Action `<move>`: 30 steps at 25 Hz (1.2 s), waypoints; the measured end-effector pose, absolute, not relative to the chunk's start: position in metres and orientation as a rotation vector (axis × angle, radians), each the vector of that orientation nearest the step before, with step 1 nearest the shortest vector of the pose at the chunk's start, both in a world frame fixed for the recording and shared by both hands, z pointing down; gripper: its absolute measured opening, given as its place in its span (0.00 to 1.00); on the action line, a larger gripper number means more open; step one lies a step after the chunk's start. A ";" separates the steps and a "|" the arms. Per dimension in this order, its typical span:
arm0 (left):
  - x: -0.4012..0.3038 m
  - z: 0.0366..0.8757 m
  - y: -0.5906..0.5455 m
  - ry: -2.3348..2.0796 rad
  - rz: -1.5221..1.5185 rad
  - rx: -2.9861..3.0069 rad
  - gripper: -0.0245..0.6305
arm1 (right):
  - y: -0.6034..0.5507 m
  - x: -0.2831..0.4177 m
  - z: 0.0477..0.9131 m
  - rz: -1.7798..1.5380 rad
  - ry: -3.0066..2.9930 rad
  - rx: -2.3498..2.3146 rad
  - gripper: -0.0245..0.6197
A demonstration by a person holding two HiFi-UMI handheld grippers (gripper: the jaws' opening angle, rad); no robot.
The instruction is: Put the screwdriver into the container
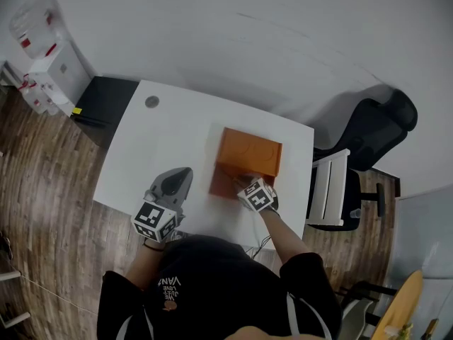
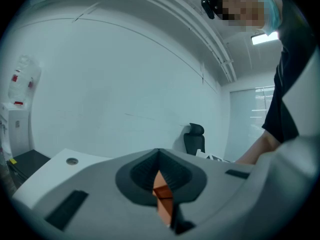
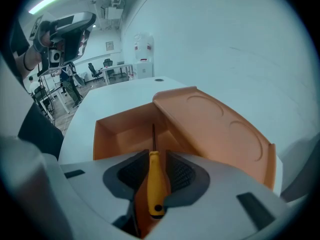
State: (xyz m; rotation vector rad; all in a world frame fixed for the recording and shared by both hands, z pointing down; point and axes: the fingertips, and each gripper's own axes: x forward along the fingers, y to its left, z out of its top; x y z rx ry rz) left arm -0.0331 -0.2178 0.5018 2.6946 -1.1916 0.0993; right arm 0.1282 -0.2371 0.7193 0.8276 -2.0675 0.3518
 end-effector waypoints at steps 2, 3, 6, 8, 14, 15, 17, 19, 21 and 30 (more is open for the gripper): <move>-0.033 0.502 -0.218 -1.187 0.099 2.695 0.06 | -0.238 0.128 0.714 0.343 -2.081 0.847 0.21; -0.033 0.502 -0.218 -1.186 0.098 2.696 0.06 | -0.239 0.127 0.711 0.338 -2.088 0.855 0.21; -0.032 0.502 -0.217 -1.179 0.098 2.699 0.06 | -0.239 0.127 0.704 0.314 -2.102 0.873 0.16; -0.031 0.502 -0.217 -1.171 0.098 2.702 0.06 | -0.240 0.126 0.700 0.299 -2.108 0.882 0.12; -0.028 0.501 -0.217 -1.142 0.098 2.713 0.06 | -0.242 0.127 0.691 0.283 -2.119 0.925 0.09; -0.028 0.501 -0.217 -1.139 0.097 2.714 0.06 | -0.241 0.127 0.688 0.285 -2.124 0.937 0.08; -0.026 0.501 -0.217 -1.129 0.096 2.715 0.06 | -0.241 0.128 0.681 0.291 -2.132 0.963 0.08; -0.025 0.501 -0.217 -1.118 0.094 2.719 0.06 | -0.241 0.130 0.676 0.291 -2.140 0.988 0.07; -0.023 0.501 -0.217 -1.106 0.094 2.725 0.06 | -0.240 0.131 0.671 0.293 -2.148 1.011 0.06; -0.019 0.501 -0.216 -1.052 0.097 2.743 0.06 | -0.234 0.132 0.647 0.322 -2.201 1.118 0.06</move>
